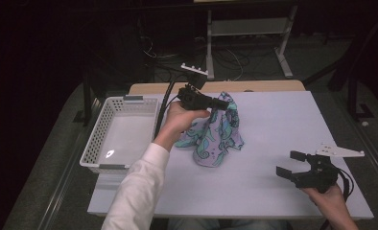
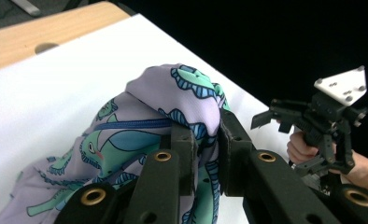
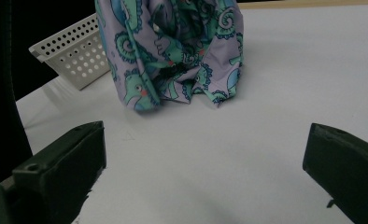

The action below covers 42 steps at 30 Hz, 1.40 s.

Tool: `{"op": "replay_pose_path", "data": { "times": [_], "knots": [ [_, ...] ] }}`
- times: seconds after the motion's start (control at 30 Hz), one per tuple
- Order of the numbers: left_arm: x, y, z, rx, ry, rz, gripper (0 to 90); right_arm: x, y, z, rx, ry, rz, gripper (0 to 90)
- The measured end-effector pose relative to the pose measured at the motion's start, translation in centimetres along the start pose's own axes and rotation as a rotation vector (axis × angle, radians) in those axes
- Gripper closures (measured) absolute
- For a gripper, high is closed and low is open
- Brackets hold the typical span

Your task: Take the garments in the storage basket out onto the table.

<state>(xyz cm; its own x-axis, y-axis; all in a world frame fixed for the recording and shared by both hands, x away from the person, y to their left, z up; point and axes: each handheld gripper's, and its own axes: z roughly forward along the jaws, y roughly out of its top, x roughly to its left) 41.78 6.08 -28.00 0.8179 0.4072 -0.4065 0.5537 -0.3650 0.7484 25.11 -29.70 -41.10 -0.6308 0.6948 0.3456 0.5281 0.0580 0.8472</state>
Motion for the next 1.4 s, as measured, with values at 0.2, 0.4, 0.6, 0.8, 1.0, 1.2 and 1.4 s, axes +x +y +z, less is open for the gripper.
{"op": "replay_pose_path", "data": {
  "times": [0.2, 0.4, 0.6, 0.8, 1.0, 1.2, 1.4],
  "knots": [
    [0.3, -1.2, 1.6, 0.014, -0.028, -0.003, 77.1, 0.0, 0.0, 0.0, 0.000, 0.002, 0.000, 0.0],
    [0.3, -1.8, 2.5, 0.031, -0.043, 0.002, 75.2, 0.0, 0.0, 0.0, 0.000, 0.002, 0.000, 0.0],
    [0.3, -2.5, 3.6, 0.062, -0.048, 0.005, 70.9, 0.0, 0.0, 0.0, 0.000, 0.003, 0.000, 0.0],
    [0.5, -2.9, 4.2, 0.087, -0.074, -0.025, 56.8, 0.0, 0.0, 0.0, 0.000, 0.003, 0.000, 0.0],
    [-0.1, -3.0, 4.0, 0.089, -0.020, 0.007, 36.5, 0.0, 0.0, 0.0, 0.002, 0.004, 0.000, 0.0],
    [-0.3, -3.3, 3.1, 0.074, -0.002, 0.019, 15.5, 0.1, 0.0, 0.0, 0.001, 0.006, -0.002, 0.0],
    [-0.1, -3.6, 1.7, 0.049, 0.007, 0.022, 1.3, 0.0, 0.0, 0.0, -0.001, 0.005, 0.001, 0.0]
  ]
}}
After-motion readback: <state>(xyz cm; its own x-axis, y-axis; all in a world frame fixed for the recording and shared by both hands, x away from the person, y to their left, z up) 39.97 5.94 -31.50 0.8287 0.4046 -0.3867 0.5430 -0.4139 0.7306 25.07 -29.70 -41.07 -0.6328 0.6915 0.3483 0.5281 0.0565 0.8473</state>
